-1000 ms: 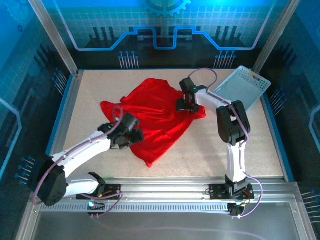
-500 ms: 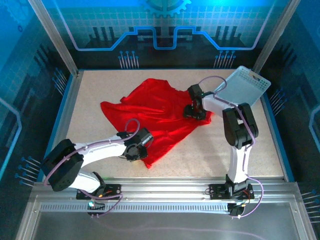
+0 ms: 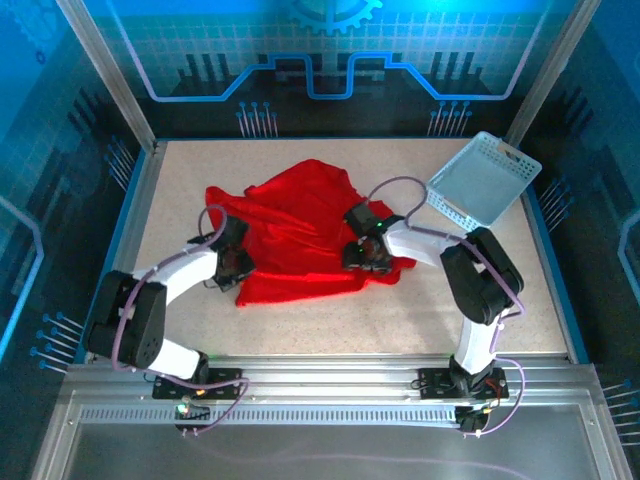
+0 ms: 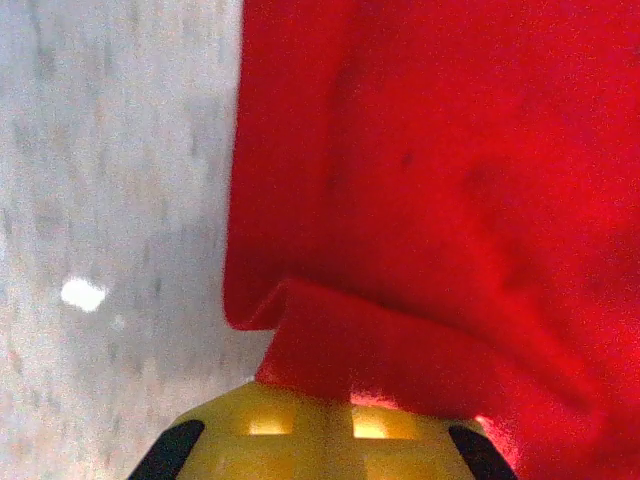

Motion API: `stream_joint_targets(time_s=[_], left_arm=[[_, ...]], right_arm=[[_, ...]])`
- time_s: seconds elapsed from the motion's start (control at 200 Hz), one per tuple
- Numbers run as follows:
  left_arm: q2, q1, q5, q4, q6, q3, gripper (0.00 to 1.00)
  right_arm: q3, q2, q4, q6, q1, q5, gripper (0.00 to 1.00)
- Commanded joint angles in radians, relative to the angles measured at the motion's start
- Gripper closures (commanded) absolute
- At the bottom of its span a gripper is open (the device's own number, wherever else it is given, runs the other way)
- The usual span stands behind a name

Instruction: Fold the inside-out t-shirt

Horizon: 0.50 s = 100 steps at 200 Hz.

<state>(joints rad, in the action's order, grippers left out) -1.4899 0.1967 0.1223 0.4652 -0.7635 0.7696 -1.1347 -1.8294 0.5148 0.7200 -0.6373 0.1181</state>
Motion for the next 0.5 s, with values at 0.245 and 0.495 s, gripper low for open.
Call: stream_joint_targets(time_s=[0.245,0.495], left_arm=[[0.123,-0.085,0.055,0.114,0.121,0.106,0.35],[0.437,-0.049,0.073,0.196,0.003,-0.163,0.34]], right_arm=[[-0.081,0.151,0.119,-0.053,-0.007,0.119,0.31],[-0.033,0.174,0.070,-0.123,0.007,0.021,0.31]])
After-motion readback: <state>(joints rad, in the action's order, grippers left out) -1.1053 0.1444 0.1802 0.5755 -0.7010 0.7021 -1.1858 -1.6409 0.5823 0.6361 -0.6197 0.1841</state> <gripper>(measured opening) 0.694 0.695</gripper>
